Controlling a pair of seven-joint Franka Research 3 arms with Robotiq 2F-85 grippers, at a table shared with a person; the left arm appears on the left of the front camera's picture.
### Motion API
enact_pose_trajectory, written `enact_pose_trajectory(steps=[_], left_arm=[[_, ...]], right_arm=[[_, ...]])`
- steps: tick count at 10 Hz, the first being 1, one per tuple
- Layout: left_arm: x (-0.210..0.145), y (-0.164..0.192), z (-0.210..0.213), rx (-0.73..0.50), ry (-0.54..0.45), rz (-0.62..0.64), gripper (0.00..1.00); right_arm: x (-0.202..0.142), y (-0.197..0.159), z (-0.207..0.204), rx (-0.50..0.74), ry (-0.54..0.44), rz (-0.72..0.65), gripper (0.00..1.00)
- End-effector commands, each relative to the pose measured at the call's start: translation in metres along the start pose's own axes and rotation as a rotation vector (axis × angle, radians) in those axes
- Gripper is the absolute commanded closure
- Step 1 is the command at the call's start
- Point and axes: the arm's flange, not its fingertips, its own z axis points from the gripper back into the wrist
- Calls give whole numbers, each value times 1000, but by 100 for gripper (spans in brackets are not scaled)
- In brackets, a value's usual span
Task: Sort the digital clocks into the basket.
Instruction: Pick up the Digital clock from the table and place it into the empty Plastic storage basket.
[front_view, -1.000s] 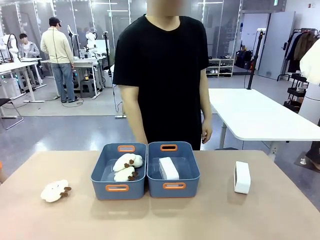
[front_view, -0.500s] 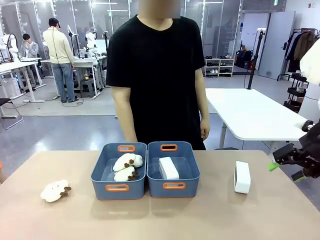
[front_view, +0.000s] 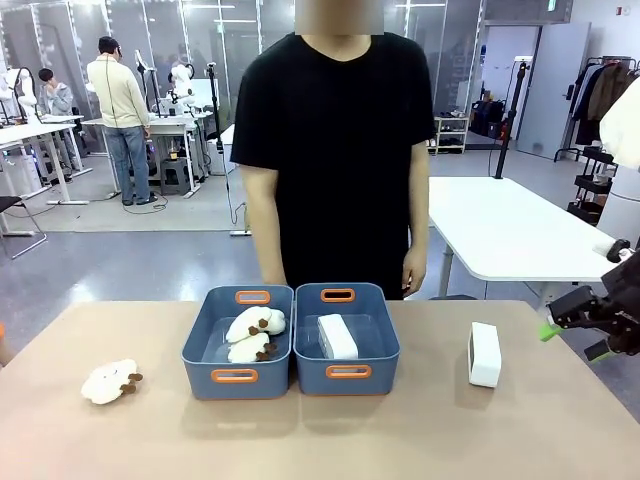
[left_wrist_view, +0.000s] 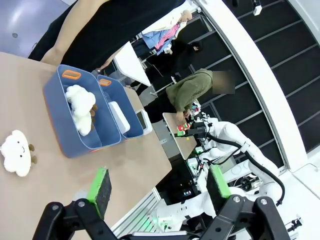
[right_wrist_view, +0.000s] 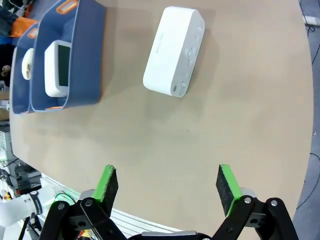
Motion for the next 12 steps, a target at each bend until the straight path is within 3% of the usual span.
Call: enact_pose_trajectory(steps=[1, 5, 7, 10, 11, 12], left_arm=[[-2, -1, 2, -4, 14, -14, 3], [-2, -1, 2, -4, 14, -14, 3], [-2, -1, 2, -4, 14, -14, 3], [-2, -1, 2, -4, 14, -14, 3], [-2, -1, 2, -4, 14, -14, 3], [-2, -1, 2, -4, 14, -14, 3]], right_arm=[[28, 30, -35, -119, 63, 3, 0], [75, 72, -109, -275, 129, -161, 0], [87, 72, -147, -400, 168, -204, 0], [106, 65, -188, -475, 112, -207, 0], [101, 64, -200, -489, 145, -212, 0], [101, 63, -208, -522, 140, -219, 57]])
